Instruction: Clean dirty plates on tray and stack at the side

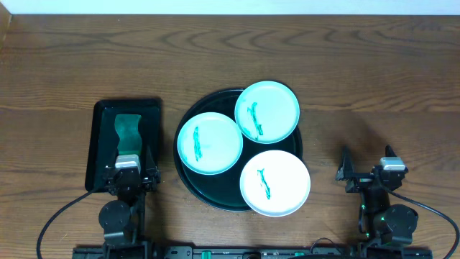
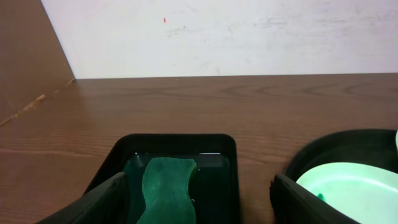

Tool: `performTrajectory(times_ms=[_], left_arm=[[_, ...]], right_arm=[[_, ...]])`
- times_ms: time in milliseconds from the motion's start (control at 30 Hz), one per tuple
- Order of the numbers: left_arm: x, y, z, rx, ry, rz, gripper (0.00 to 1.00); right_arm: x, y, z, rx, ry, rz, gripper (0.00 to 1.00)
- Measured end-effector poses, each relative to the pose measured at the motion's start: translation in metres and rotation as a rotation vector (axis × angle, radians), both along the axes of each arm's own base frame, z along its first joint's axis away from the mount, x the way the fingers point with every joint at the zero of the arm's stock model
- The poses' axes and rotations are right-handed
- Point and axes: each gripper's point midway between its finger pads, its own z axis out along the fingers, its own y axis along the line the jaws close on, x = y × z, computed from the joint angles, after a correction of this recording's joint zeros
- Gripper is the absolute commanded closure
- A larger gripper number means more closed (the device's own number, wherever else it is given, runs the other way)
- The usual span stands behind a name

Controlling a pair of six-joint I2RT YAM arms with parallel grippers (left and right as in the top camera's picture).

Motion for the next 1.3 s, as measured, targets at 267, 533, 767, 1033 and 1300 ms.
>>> performTrajectory(times_ms=[267,533,767,1033,1300], left_arm=[[0.0,0.0,0.0,0.0,0.0,0.0,0.28],[0.0,0.0,0.0,0.0,-0.001,-0.001,0.28],[0.0,0.0,0.0,0.0,-0.001,-0.001,0.28],[0.0,-0.003,-0.001,-0.003,0.007,-0.02,0.28],[0.001,-0.01,0.016,-0.026,0.125,-0.056,0.27]], right_arm=[[0.0,0.0,0.0,0.0,0.0,0.0,0.01],[0.0,0.0,0.0,0.0,0.0,0.0,0.01],[0.0,0.0,0.0,0.0,0.0,0.0,0.01],[0.0,0.01,0.005,0.001,-0.021,0.06,0.01],[-0.003,0.022,0.009,0.007,-0.01,0.128,0.01]])
